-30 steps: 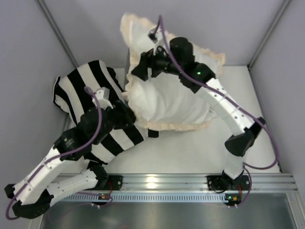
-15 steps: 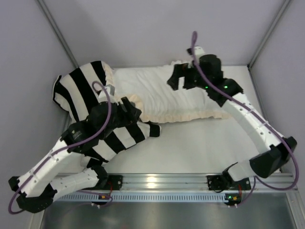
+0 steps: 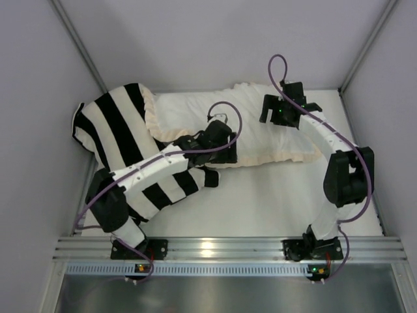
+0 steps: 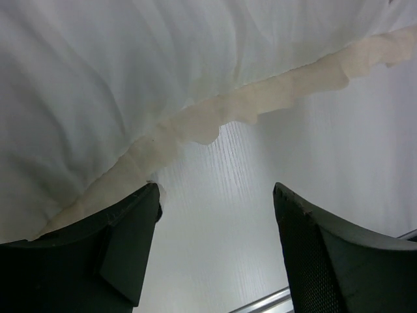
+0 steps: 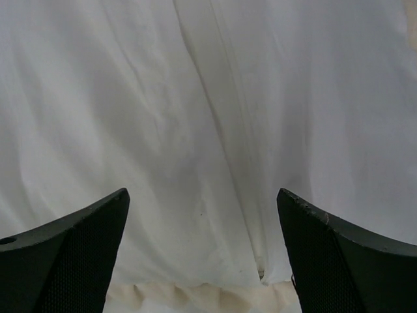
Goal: Remove the pillowcase from the pillow
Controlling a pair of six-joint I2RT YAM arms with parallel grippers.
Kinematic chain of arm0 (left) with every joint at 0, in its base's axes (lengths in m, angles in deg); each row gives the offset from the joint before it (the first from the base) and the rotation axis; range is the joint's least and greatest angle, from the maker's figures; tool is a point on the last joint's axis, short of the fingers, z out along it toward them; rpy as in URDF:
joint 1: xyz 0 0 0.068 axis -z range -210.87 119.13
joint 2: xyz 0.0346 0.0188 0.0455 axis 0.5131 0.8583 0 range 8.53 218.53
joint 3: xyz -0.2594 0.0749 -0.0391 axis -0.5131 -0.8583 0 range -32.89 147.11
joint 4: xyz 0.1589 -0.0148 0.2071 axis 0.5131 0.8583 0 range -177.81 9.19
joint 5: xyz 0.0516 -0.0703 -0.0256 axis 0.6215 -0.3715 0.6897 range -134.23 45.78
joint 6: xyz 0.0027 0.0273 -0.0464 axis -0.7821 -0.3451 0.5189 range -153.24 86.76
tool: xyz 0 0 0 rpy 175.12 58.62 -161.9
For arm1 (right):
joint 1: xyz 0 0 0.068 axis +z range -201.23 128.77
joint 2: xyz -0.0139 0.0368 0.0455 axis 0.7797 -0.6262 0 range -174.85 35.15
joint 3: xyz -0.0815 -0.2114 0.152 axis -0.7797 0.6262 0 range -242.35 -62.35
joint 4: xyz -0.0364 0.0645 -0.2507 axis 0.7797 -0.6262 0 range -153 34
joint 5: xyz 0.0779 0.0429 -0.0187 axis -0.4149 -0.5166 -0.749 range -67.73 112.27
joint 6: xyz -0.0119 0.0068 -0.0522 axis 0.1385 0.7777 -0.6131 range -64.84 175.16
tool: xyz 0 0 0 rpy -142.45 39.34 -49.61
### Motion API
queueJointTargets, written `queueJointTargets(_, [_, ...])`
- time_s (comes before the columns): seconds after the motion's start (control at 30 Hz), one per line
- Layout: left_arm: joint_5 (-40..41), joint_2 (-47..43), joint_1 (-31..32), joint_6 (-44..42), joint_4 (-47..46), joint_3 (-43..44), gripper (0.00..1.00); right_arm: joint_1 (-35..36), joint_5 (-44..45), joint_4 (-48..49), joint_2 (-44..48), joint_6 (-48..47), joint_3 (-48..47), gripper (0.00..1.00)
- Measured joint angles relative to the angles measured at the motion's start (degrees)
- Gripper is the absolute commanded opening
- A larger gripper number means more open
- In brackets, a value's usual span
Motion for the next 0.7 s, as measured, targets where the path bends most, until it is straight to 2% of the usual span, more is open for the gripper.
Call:
queueJointTargets(0.17, [-1.6, 9.3, 0.0, -1.5, -2.6, 2.5, 0.74, 0.0, 4.2, -1.0, -6.5, 0.0, -3.4, 0.88])
queueJointTargets(0.27, [-2.1, 14.1, -0.2, -1.7, -3.7, 4.5, 0.74, -0.3, 9.3, -2.5, -10.5, 0.2, -8.5, 0.80])
queueJointTargets(0.37, [-2.4, 18.3, -1.2, -1.7, -4.1, 6.5, 0.76, -0.8, 13.4, -3.5, -12.2, 1.6, -10.5, 0.48])
queueJointTargets(0.4, [-2.8, 19.7, -1.9, -1.7, -4.1, 7.3, 0.76, -1.1, 14.6, -4.3, -12.3, 2.3, -10.3, 0.25])
queueJointTargets(0.43, [-3.5, 21.2, -2.7, -1.6, -4.1, 8.2, 0.76, -1.5, 15.5, -4.7, -12.1, 2.8, -9.5, 0.11])
queueJointTargets(0.5, [-4.8, 23.6, -4.8, -1.4, -4.0, 10.4, 0.77, -2.4, 16.8, -4.8, -11.6, 4.6, -6.8, 0.00])
queueJointTargets(0.7, [-9.0, 32.5, -12.0, -1.3, -0.2, 23.9, 0.77, -3.3, 17.0, -4.2, -6.1, 7.3, 6.6, 0.00])
